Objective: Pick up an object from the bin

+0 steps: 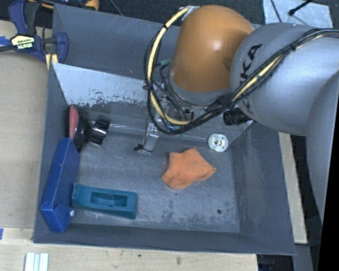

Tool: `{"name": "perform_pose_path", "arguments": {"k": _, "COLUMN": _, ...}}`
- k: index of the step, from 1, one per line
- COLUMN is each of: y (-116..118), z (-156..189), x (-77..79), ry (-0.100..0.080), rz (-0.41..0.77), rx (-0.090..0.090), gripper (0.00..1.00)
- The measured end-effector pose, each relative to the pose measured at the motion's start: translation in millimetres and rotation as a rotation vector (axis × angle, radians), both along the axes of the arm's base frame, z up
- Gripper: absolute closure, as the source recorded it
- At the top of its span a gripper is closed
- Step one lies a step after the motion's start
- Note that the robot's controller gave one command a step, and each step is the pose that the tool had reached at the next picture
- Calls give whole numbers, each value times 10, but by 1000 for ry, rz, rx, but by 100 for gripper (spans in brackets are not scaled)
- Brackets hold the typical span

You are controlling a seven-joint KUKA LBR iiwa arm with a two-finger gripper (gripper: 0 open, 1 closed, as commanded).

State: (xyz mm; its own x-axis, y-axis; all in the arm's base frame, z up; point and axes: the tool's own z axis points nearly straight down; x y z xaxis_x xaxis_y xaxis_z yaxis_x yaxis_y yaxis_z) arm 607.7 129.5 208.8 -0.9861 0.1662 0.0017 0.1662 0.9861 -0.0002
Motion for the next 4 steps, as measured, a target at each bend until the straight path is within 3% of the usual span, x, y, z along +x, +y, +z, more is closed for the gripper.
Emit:
{"name": "perform_pose_path", "arguments": {"k": 1, "y": -165, "z": 91, "x": 58, "ry": -7, "rz": 12, "rx": -4, "gripper": 0}}
{"name": "perform_pose_path", "arguments": {"k": 2, "y": 5, "z": -83, "x": -235, "ry": -5, "rz": 184, "rx": 1, "gripper": 0}}
{"name": "perform_pose_path", "arguments": {"k": 3, "y": -68, "z": -351, "x": -96, "ry": -7, "rz": 98, "rx": 1, "gripper": 0}}
{"name": "perform_pose_path", "arguments": {"k": 4, "y": -104, "z": -503, "x": -535, "ry": -6, "rz": 142, "rx": 0, "gripper": 0}}
